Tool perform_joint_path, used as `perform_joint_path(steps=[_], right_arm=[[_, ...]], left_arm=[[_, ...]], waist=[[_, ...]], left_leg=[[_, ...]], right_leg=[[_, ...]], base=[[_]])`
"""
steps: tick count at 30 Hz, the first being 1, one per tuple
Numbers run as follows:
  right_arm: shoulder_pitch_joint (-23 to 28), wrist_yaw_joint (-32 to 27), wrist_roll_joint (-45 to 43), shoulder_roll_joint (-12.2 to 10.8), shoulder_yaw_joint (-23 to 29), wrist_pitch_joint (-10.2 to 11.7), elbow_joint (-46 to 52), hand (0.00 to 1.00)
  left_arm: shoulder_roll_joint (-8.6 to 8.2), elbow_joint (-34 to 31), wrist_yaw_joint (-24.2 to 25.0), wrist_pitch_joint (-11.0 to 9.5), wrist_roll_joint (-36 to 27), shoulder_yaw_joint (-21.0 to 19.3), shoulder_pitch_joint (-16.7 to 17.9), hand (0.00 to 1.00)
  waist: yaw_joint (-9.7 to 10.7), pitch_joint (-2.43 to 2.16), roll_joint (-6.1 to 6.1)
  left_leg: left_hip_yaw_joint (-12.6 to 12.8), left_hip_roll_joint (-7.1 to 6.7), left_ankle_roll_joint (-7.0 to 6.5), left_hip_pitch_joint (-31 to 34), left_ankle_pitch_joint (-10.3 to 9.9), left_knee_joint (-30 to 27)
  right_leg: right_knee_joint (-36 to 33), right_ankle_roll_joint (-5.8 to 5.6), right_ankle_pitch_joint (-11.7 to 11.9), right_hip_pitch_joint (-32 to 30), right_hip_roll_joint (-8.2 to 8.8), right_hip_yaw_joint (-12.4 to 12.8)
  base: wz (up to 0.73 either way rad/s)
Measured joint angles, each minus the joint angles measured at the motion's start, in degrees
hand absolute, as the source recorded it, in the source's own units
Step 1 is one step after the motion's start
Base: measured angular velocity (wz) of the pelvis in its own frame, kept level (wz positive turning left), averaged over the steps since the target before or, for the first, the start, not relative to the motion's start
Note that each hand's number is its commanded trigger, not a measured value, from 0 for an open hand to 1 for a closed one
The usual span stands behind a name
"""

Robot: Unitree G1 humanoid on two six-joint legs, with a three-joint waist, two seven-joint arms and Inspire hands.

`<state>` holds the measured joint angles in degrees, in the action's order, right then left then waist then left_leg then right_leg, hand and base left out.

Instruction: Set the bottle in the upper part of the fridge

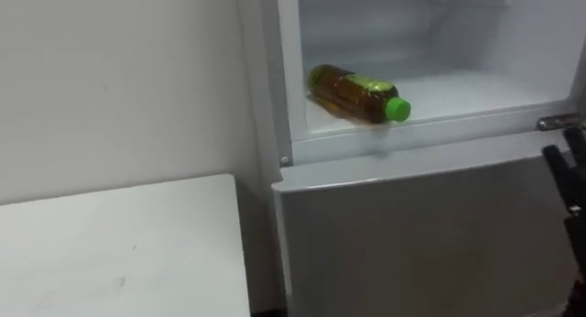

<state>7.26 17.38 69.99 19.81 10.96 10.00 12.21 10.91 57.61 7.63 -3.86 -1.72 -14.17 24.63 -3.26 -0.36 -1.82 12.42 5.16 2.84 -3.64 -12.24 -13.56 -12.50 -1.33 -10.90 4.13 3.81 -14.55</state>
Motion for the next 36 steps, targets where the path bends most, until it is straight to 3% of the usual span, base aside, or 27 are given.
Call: perform_joint_path(steps=[5,7,13,24,26,30,36], right_arm=[[5.7,5.6,-3.2,-1.6,-3.3,-4.2,-3.3,0.00],[6.7,7.2,-3.3,-2.6,-3.3,-4.9,-5.6,0.00],[9.5,8.2,-3.0,-4.3,-3.0,-5.1,-11.8,0.00],[13.2,8.6,-2.5,-6.5,-2.1,-5.1,-29.1,0.00],[15.6,6.1,-1.6,-6.6,0.1,-5.4,-29.4,0.00],[15.5,0.7,1.7,-6.6,6.6,-4.6,-32.2,0.00],[13.8,-15.1,0.4,-6.5,11.4,-3.6,-32.6,0.00]], left_arm=[[-0.08,-0.4,-0.8,1.4,-0.1,3.2,-0.9,0.00],[-0.12,-0.3,-1.3,1.4,-0.1,3.2,-0.9,0.00],[-0.46,-0.4,-3.7,1.4,-1.0,3.3,-1.0,0.00],[-0.93,-0.4,-6.1,0.8,-3.4,3.3,0.0,0.00],[-1.34,-0.4,-7.3,-0.2,-4.4,3.1,1.4,0.00],[-1.40,-0.4,-8.8,-0.3,-5.7,2.9,2.9,0.00],[-1.40,-0.8,-11.2,-0.6,-10.0,1.8,2.6,0.00]], waist=[[-0.8,-0.08,0.20],[-0.7,-0.04,0.25],[-0.1,0.12,0.10],[0.8,-0.08,1.43],[1.7,-0.07,1.42],[3.3,-0.20,1.67],[5.4,-0.04,3.42]], left_leg=[[-0.8,-0.09,0.00,0.8,0.0,0.0],[-0.7,-0.09,0.00,0.9,0.0,0.1],[-0.4,-0.08,0.00,0.8,0.0,0.1],[0.0,-0.07,0.03,0.2,0.0,0.1],[0.1,-0.07,0.04,0.1,-0.2,0.1],[0.1,-0.06,0.05,-0.3,-0.2,0.2],[0.2,-0.15,0.05,-0.2,-0.2,0.1]], right_leg=[[0.5,-0.01,0.0,0.1,0.14,-1.2],[0.8,-0.02,0.0,0.1,0.07,-1.2],[1.0,-0.05,0.0,-0.2,0.08,-1.2],[0.9,-0.14,-0.2,0.0,0.07,-0.5],[0.8,-0.14,-0.3,0.0,0.10,-0.5],[0.8,-0.13,-0.3,0.2,0.02,0.0],[-0.4,-0.18,-1.0,-0.2,0.21,0.2]], base=[[0.09],[0.03],[0.00],[0.00],[-0.02],[-0.02],[-0.01]])
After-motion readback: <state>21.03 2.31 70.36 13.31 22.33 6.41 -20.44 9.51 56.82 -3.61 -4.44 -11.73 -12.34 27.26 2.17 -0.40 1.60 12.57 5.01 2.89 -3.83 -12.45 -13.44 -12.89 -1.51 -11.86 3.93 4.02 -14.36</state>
